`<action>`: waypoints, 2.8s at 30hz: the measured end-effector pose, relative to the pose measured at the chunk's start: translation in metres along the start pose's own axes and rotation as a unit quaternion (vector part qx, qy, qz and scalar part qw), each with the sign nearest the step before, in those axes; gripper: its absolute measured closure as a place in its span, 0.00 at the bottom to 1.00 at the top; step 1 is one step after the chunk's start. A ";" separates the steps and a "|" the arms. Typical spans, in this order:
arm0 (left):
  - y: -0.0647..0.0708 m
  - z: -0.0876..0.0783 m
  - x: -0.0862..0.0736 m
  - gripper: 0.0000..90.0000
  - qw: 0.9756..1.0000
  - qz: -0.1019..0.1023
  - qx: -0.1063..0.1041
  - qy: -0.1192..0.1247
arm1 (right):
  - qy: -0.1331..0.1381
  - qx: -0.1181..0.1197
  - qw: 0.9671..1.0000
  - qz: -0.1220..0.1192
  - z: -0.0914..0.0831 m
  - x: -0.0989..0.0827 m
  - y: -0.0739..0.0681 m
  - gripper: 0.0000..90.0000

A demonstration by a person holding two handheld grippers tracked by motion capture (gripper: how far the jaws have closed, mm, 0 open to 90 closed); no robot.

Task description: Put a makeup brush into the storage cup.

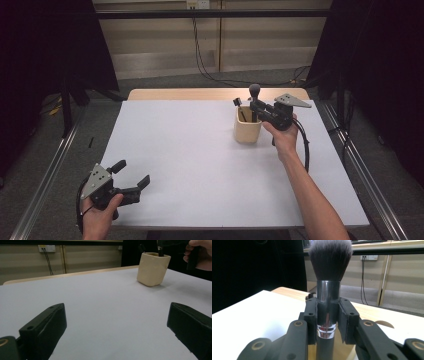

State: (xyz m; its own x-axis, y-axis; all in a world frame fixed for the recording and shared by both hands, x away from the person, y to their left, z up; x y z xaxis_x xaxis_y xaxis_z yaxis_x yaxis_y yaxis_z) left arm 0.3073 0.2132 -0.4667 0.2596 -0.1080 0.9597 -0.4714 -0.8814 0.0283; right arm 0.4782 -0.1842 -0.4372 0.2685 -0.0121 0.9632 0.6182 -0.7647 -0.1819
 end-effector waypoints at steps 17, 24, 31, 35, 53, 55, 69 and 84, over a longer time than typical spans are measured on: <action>0.000 0.000 -0.001 0.03 1.000 0.002 -0.002 -0.003 | -0.009 -0.006 1.000 0.005 -0.002 -0.009 0.001 0.79; 0.000 0.001 -0.001 0.03 1.000 0.004 -0.001 -0.003 | -0.012 -0.011 1.000 0.011 -0.002 -0.011 0.002 0.73; 0.001 0.001 -0.001 0.03 1.000 0.001 -0.002 -0.003 | -0.001 -0.011 1.000 0.010 -0.003 -0.006 0.000 0.61; 0.001 0.002 0.000 0.03 1.000 0.002 -0.003 -0.004 | -0.001 -0.010 1.000 0.015 -0.003 -0.007 -0.001 0.49; 0.000 0.005 -0.001 0.03 1.000 -0.001 0.001 -0.006 | 0.000 -0.022 0.999 0.030 -0.015 -0.012 0.002 0.03; 0.000 0.004 -0.001 0.03 1.000 0.000 0.002 -0.006 | -0.007 -0.024 0.999 0.019 -0.016 -0.013 0.002 0.00; -0.001 -0.002 0.000 0.03 1.000 -0.002 0.000 0.001 | -0.031 -0.043 0.999 -0.010 -0.034 -0.016 -0.013 0.01; -0.002 -0.004 0.000 0.03 1.000 -0.006 0.003 0.004 | -0.037 -0.033 0.999 -0.008 -0.065 -0.031 -0.022 0.00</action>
State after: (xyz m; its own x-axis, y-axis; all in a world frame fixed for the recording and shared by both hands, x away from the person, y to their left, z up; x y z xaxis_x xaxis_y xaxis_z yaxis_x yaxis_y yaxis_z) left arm 0.3053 0.2167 -0.4658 0.2583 -0.0945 0.9614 -0.4636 -0.8853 0.0376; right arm 0.4083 -0.2089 -0.4497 0.3134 0.0460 0.9485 0.5732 -0.8055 -0.1503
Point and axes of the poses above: each handheld gripper's, and its own axes: z roughly forward along the jaws, x roughly out of its top, y roughly to its right, the point moved 9 cm from there along z, roughly forward along the jaws, and after that the axes turned 10 degrees about x, right-handed, at the moved point
